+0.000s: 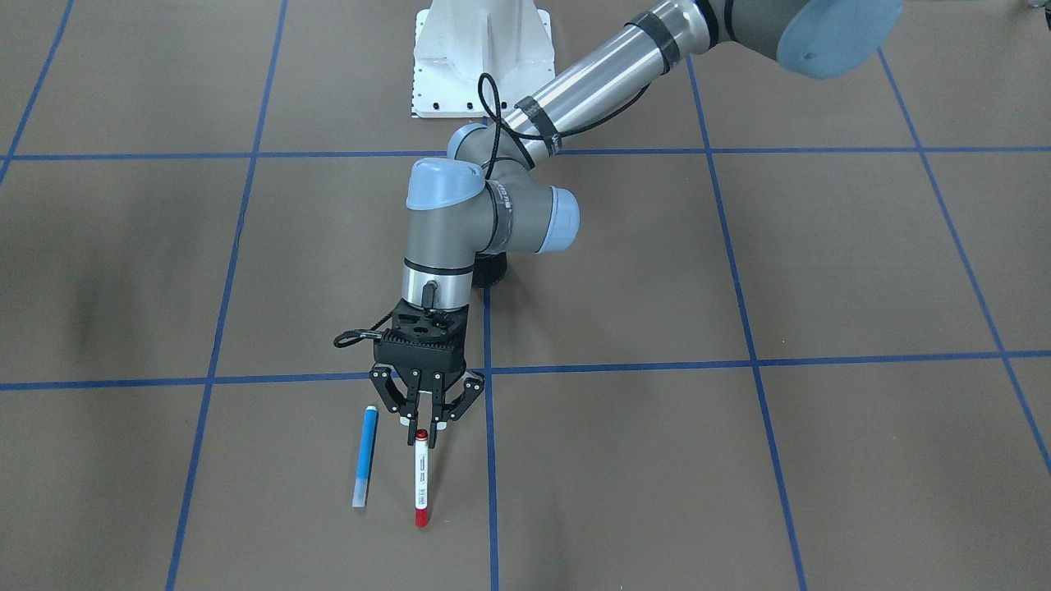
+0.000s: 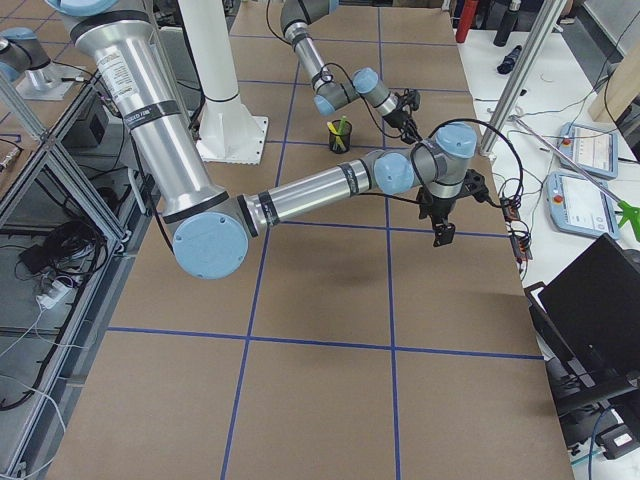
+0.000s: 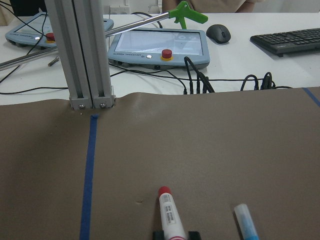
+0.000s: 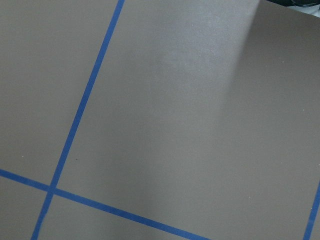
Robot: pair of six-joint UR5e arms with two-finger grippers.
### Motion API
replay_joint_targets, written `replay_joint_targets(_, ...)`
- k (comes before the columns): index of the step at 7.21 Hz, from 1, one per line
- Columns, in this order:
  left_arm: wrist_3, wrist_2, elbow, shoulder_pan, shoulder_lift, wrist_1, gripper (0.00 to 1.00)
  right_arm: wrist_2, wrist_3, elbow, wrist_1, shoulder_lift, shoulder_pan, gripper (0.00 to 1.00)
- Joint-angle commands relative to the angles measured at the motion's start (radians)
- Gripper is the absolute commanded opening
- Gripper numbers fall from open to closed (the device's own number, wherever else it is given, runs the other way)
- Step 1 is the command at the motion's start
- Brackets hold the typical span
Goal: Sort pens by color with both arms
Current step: 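Carry the red-capped marker beside the blue marker and release it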
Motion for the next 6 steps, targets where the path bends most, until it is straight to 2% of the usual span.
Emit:
replay_joint_targets(1,0.004,-0.006,-0.018,0.002,0.0,0.0,0.82,0.0,-0.002,0.001,0.0,0.003,0.0,1.0)
replay_joint_targets(2,0.01,-0.006,-0.029,0.002,0.0,0.0,0.98,0.0,-0.002,0.001,0.0,0.003,0.0,1.0)
replay_joint_targets(4,0.048,-0.009,-0.099,0.0,0.017,0.013,0.99,0.0,0.003,0.001,0.044,-0.006,0.0,1.0)
replay_joint_targets(5,0.065,-0.032,-0.148,-0.004,0.026,0.059,0.99,0.0,0.029,0.003,0.051,0.001,0.0,1.0)
replay_joint_targets(6,0.064,-0.059,-0.246,-0.012,0.028,0.216,0.99,0.0,0.082,0.018,0.058,0.004,0.0,1.0)
